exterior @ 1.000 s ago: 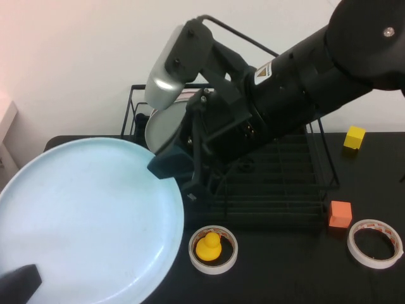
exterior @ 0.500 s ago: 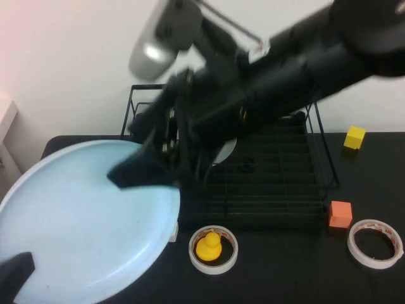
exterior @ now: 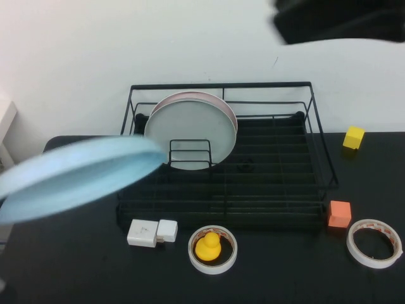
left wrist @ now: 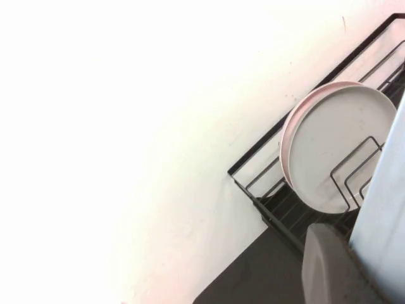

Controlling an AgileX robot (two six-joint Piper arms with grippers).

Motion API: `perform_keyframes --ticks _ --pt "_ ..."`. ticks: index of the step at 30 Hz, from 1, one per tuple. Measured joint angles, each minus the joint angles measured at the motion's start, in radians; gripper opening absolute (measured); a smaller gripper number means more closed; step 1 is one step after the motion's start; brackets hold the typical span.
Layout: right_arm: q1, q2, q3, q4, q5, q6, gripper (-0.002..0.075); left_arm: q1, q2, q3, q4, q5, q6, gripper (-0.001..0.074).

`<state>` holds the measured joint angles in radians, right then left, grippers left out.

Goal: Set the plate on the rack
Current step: Place the plate on the rack

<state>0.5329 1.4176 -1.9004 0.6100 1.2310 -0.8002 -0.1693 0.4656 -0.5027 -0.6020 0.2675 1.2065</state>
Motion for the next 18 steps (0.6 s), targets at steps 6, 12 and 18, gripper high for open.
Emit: perform_keyframes --ticks 6,12,18 --pt "-0.004 -0.093 0.037 -0.16 0.0 0.021 0.0015 0.0 0.292 -0.194 -0.188 0.045 0.196 0.0069" --pt "-0.004 -0.213 0.216 -0.287 0.0 0.026 0.0008 0.0 0.593 -0.399 -0.34 0.092 0.412 0.0069" --pt "-0.004 -0.327 0.48 -0.398 0.0 0.086 0.0006 0.0 0.826 -0.547 -0.509 0.15 0.701 0.0069"
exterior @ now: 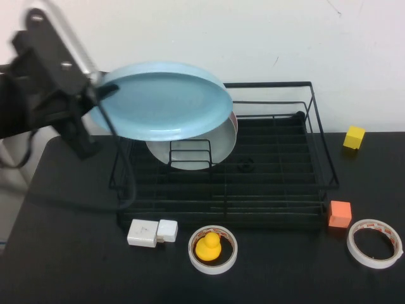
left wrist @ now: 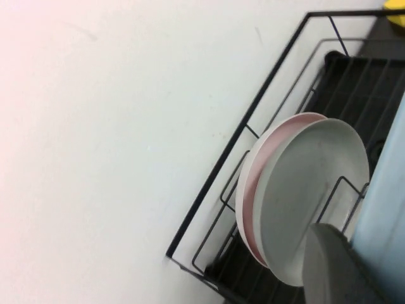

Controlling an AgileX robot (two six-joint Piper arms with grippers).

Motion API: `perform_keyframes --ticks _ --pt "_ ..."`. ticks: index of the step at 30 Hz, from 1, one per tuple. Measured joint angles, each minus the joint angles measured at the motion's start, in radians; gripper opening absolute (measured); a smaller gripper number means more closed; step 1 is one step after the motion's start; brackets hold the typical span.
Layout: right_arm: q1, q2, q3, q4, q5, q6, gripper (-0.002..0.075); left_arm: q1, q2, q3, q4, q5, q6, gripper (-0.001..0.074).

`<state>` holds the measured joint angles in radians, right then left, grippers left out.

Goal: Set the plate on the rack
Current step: Place the plate on the rack

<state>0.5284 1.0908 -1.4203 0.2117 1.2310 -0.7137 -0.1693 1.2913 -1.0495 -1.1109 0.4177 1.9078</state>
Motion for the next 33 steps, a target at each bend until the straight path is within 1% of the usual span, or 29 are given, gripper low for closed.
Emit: perform_keyframes --ticks 4,9,12,15,18,23,26,33 --pt "0.0 -0.088 0.152 0.004 -0.055 0.04 0.0006 0.0 0.15 -0.055 -0.131 -0.015 0.184 0.0069" --pt "0.0 -0.187 0.259 0.001 -0.129 0.065 0.0005 0.0 0.273 -0.113 -0.299 -0.029 0.359 0.0069" --pt "0.0 -0.216 0.269 -0.005 -0.132 0.084 0.0005 0.0 0.329 -0.141 -0.372 -0.027 0.411 0.0069" --pt "0.0 -0.234 0.269 -0.025 -0.135 0.125 0.0005 -0.002 0.372 -0.154 -0.403 -0.03 0.451 0.0069" --pt "0.0 -0.237 0.269 -0.055 -0.137 0.175 0.0005 -0.022 0.41 -0.159 -0.424 -0.068 0.516 0.0069" --pt "0.0 -0.237 0.269 -0.074 -0.137 0.228 0.0005 -0.062 0.474 -0.159 -0.557 -0.131 0.714 0.0069" --pt "0.0 -0.239 0.269 -0.075 -0.133 0.24 0.0005 -0.073 0.508 -0.163 -0.582 -0.14 0.791 0.0069" --pt "0.0 -0.243 0.269 -0.085 -0.129 0.247 0.0004 -0.085 0.576 -0.169 -0.597 -0.168 0.819 0.0069"
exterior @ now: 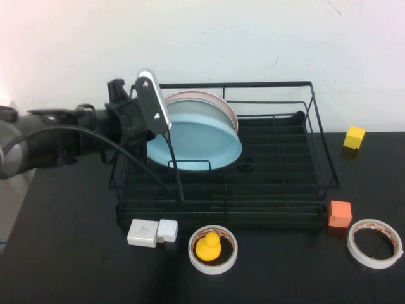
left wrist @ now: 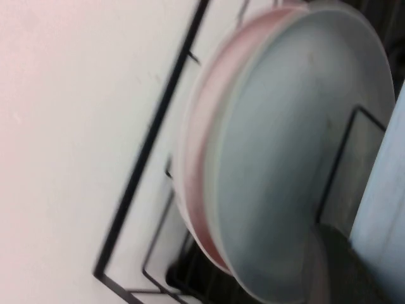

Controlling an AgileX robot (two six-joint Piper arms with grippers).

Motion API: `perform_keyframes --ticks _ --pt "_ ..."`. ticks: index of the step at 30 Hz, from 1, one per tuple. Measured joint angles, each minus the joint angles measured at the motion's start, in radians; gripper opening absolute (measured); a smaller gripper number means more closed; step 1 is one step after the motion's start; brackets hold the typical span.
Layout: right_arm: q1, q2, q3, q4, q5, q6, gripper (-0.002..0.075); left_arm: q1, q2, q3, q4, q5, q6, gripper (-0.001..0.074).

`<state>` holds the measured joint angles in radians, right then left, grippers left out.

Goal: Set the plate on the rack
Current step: Place the plate on the rack

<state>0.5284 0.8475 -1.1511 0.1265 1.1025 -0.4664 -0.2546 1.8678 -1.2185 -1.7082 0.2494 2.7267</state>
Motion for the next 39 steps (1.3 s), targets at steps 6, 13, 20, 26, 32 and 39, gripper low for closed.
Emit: perform_keyframes --ticks 6,13,20,26,32,39 --pt "0.0 -0.002 0.0 -0.006 0.004 0.002 0.0004 -0.001 0.019 0.0 0.0 -0.016 0.0 0.0069" --pt "0.0 -0.002 0.0 -0.069 0.022 0.023 0.0004 -0.001 -0.06 -0.014 0.003 0.04 0.008 0.0069" --pt "0.0 -0.002 0.0 -0.126 0.043 0.047 0.0003 -0.001 -0.065 -0.042 0.001 0.024 0.012 0.0069" --pt "0.0 -0.002 0.0 -0.126 0.044 0.049 0.0002 -0.001 -0.014 -0.042 0.001 0.013 0.014 0.0069" --pt "0.0 -0.002 0.0 -0.126 0.047 0.049 0.0002 -0.001 0.05 -0.042 -0.003 -0.005 0.007 0.0069" --pt "0.0 -0.002 0.0 -0.111 0.05 0.049 0.0002 -0.001 0.056 -0.042 -0.005 -0.013 -0.102 0.0193"
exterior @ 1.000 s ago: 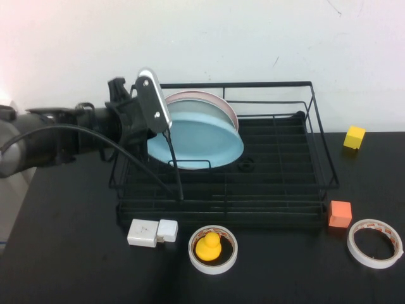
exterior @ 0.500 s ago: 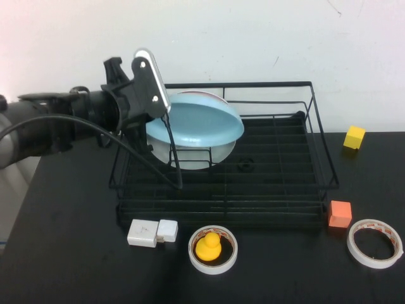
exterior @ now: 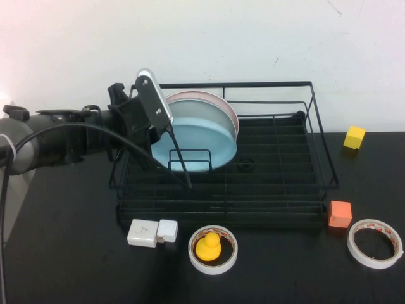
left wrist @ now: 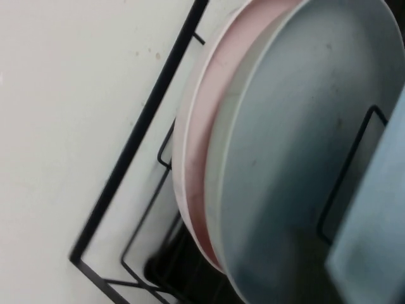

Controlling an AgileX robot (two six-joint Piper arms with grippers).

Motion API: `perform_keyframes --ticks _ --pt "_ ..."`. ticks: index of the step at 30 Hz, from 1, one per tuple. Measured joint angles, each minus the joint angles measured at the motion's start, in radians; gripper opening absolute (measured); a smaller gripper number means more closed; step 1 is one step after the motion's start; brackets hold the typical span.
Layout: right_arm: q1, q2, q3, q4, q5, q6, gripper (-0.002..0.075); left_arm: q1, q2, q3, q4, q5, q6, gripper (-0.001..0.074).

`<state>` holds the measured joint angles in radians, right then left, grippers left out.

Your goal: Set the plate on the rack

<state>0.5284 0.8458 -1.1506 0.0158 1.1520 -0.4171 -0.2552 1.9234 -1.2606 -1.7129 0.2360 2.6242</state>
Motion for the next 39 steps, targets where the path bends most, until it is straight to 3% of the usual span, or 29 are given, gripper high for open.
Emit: perform_keyframes --ticks 5,8,11,15,18,23,26,31,39 --pt "-0.002 0.0 0.0 0.021 0.002 0.0 0.0002 0.0 0.0 0.0 0.0 -0.011 -0.149 0.058" --pt "-0.002 0.0 0.0 0.045 0.002 0.0 0.0002 0.0 0.0 0.0 0.0 -0.029 -0.199 0.0659" --pt "-0.002 0.0 0.0 0.071 0.002 0.0 0.0002 -0.004 -0.009 0.0 0.0 -0.061 -0.249 0.0664" --pt "-0.002 0.0 0.0 0.085 0.006 0.0 0.0002 -0.027 -0.065 0.0 -0.002 -0.133 -0.322 0.0596" --pt "-0.002 0.0 0.0 0.066 0.014 0.0 0.0002 -0.056 -0.136 0.0 -0.007 -0.187 -0.363 0.0484" --pt "-0.002 0.0 0.0 -0.059 0.078 0.0 0.0001 -0.115 -0.296 0.0 -0.017 -0.386 -0.477 0.0167" --pt "-0.002 -0.007 0.008 -0.145 0.08 0.015 0.0001 -0.155 -0.393 0.0 -0.029 -0.569 -0.581 0.005" --pt "-0.002 -0.089 0.124 -0.176 -0.049 0.04 0.0001 -0.22 -0.578 0.051 -0.042 -0.766 -0.785 0.0006" --pt "-0.002 -0.293 0.44 -0.178 -0.332 0.083 0.0001 -0.357 -0.901 0.342 -0.046 -0.613 -1.002 0.0"
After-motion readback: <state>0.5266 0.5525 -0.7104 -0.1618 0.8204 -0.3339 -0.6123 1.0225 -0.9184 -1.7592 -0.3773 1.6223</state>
